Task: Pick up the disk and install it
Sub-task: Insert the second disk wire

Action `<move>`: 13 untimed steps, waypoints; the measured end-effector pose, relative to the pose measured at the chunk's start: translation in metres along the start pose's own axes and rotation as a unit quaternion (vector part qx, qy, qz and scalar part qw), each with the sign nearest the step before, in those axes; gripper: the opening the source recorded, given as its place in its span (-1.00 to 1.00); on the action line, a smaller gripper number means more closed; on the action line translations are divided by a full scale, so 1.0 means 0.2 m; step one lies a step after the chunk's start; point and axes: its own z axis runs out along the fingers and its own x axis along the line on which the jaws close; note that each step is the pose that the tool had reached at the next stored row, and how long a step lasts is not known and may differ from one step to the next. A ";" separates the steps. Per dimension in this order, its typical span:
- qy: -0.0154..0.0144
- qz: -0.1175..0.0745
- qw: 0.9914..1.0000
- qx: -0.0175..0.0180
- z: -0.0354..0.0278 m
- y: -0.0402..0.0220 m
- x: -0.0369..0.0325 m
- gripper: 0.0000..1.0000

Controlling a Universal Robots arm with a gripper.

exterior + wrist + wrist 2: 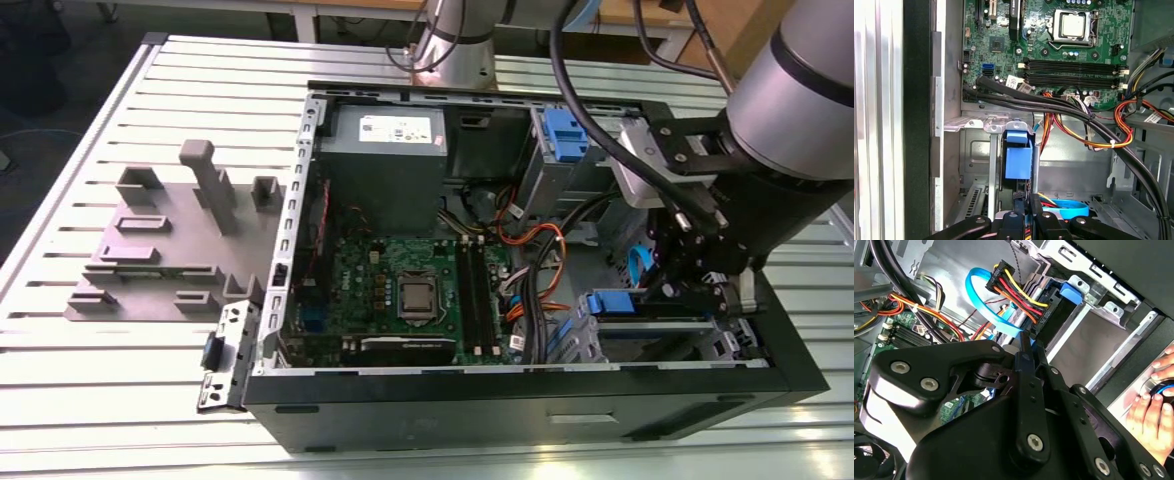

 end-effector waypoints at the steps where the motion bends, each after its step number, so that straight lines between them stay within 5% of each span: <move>1: 0.000 0.000 1.000 0.000 0.000 -0.001 0.000 -0.68; 13: 0.000 0.000 1.000 0.000 0.014 -0.003 0.006 -0.68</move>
